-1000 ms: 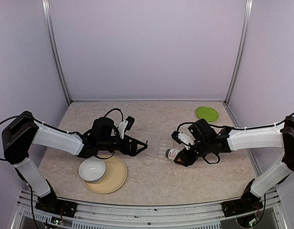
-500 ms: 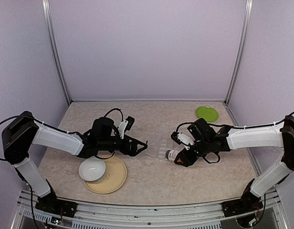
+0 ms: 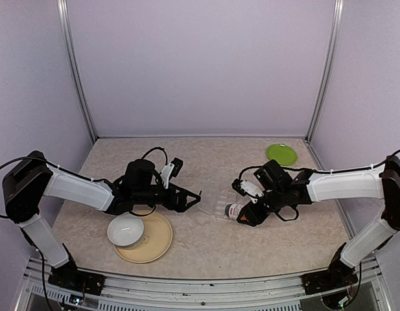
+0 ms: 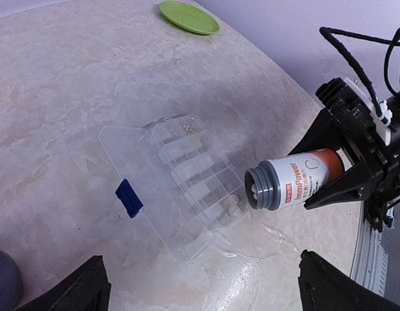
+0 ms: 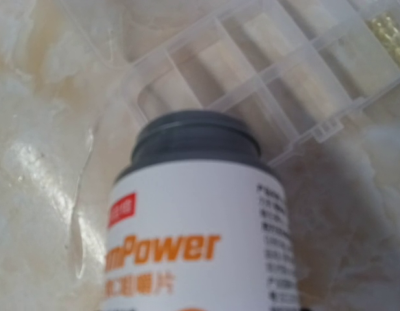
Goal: Sort the pills into containers
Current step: Pour the pill into the compartment of the pill container.
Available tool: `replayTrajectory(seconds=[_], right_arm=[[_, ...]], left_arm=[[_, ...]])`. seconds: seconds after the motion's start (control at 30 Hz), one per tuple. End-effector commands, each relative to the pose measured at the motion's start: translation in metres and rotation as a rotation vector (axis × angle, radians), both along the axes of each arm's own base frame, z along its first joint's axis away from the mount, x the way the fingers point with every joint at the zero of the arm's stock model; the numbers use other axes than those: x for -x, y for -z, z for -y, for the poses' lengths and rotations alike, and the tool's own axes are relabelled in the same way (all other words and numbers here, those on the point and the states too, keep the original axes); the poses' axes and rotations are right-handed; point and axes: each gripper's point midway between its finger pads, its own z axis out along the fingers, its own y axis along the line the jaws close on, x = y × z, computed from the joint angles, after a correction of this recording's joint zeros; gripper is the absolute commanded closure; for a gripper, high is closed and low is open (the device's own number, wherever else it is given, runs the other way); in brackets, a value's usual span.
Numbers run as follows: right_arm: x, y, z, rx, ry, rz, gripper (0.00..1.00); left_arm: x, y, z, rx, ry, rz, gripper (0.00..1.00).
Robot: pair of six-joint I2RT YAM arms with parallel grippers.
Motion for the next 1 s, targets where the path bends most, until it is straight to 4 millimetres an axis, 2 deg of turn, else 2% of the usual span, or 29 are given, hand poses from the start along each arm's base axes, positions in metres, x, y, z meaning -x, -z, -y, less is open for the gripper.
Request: replayTrajectory(seconds=[0.0,0.97], right_arm=[[-0.0047,-0.0053,-0.001,-0.001,0.0,-0.009,0.85],[-0.0049,-0.0085,-0.0003,0.027,-0.023,-0.043,0.85]], left_arm=[[-0.0028,-0.0029,0.0015,0.021,0.003,0.011,0.01],[-0.0032,-0.004,0.0011,0.022,0.0,0.013,0.01]])
